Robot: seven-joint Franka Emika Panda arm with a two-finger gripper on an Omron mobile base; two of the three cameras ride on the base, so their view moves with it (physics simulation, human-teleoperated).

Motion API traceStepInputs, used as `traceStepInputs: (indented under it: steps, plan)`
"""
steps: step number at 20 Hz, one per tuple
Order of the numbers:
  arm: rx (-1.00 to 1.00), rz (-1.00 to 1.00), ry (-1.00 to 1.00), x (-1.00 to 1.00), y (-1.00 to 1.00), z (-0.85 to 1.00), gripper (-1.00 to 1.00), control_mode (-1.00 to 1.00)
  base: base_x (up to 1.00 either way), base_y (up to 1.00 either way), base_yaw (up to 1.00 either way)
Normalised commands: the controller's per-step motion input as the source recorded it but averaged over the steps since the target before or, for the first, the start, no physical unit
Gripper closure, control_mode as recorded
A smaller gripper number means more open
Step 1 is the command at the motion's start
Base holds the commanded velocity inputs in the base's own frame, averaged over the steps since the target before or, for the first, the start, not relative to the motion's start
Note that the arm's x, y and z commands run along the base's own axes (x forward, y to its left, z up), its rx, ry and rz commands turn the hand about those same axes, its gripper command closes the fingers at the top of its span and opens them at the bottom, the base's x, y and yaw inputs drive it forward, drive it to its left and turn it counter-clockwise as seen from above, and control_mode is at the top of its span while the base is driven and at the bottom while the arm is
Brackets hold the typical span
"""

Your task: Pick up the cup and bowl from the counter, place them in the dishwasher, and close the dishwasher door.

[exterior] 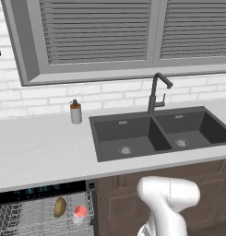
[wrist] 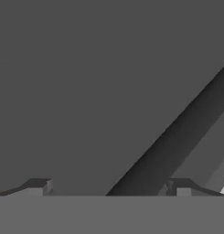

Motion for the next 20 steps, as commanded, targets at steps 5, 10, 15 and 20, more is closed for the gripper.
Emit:
traceStepInputs:
  steps: [5,10,15,20]
  plan:
    - [-0.13,0.00,-0.23,1.00,-0.05,0.00,-1.00,-1.00,0.00,0.00,0.00]
    - [-0.05,0.00,-0.15,1.00,-0.02,0.00,-1.00,-1.00,0.00,0.00,0.00]
    - [0.00,0.00,-0.05,1.00,0.00,0.00,-1.00,-1.00,0.00,0.00,0.00]
    - [0.11,0.00,0.00,1.00,0.00,0.00,-1.00,-1.00,0.00,0.00,0.00]
